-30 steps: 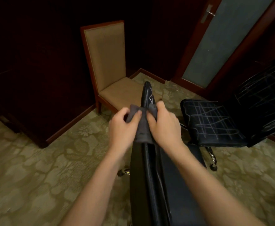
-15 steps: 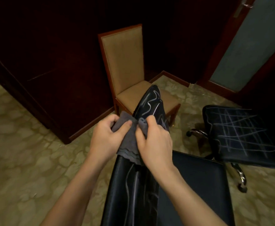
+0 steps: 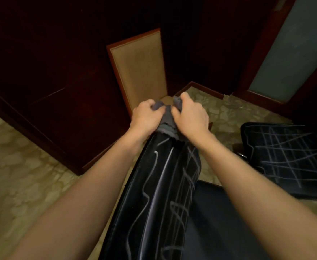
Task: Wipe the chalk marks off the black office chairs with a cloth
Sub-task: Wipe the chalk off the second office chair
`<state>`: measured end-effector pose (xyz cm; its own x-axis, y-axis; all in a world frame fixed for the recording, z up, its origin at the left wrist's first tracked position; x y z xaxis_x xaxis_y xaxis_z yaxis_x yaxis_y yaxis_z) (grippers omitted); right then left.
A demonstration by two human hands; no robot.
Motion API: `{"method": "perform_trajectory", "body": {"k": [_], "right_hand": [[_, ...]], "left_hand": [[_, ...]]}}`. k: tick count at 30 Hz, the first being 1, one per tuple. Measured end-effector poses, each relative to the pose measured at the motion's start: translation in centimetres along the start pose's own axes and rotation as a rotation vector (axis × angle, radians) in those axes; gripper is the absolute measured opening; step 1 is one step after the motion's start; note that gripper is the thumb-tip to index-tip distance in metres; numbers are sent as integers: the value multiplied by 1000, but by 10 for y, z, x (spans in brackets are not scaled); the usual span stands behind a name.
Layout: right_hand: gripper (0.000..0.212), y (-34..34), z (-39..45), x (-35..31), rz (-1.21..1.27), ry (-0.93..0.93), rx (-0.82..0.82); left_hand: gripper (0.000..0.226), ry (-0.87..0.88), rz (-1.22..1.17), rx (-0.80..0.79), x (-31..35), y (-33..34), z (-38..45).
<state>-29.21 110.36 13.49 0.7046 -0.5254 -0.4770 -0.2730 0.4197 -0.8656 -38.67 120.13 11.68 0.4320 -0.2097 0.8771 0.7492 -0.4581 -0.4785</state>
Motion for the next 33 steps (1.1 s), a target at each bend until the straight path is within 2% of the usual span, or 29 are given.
{"method": "perform_trajectory", "body": {"k": [4,7,10,13,16,18,22,28,30,33], "right_hand": [[30,1,51,24,54,160,-19],[29,2,58,33,75,212,16],[24,-1,35,25,13,171,91],[16,-1,-10,8,-22,39,110],[19,6,-65,-6,43,-99,143],[21,9,-82,-8,71,-108,152],[21,9,-54,0,70,-80,121],[30,9,32,38,98,149,124],[35,12,55,53,103,274,93],[33,14,80,70,94,389,40]], "left_hand": [[29,-37,117,-103,22,33,52],[24,-52,185,-162,28,42,63],[23,-30,212,-169,33,30,47],[25,-3,248,-126,25,1,1],[24,2,139,-123,4,-32,-51],[24,0,52,-109,-6,-40,-70],[21,28,78,-70,3,-27,-53],[22,61,261,-60,33,31,34],[21,64,308,-94,44,52,60],[27,-37,280,-197,48,75,91]]}}
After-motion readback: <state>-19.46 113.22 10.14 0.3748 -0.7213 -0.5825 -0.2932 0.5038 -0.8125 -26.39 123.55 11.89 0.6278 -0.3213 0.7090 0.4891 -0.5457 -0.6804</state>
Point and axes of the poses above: each hand's wrist, its own z-axis towards the middle knuckle, its own y-axis out of the palm, x = y × z, the point moved 1 cm from there along z, towards the middle knuckle, and after that the axes turned 4 degrees about -z, right-handed, at the moved point
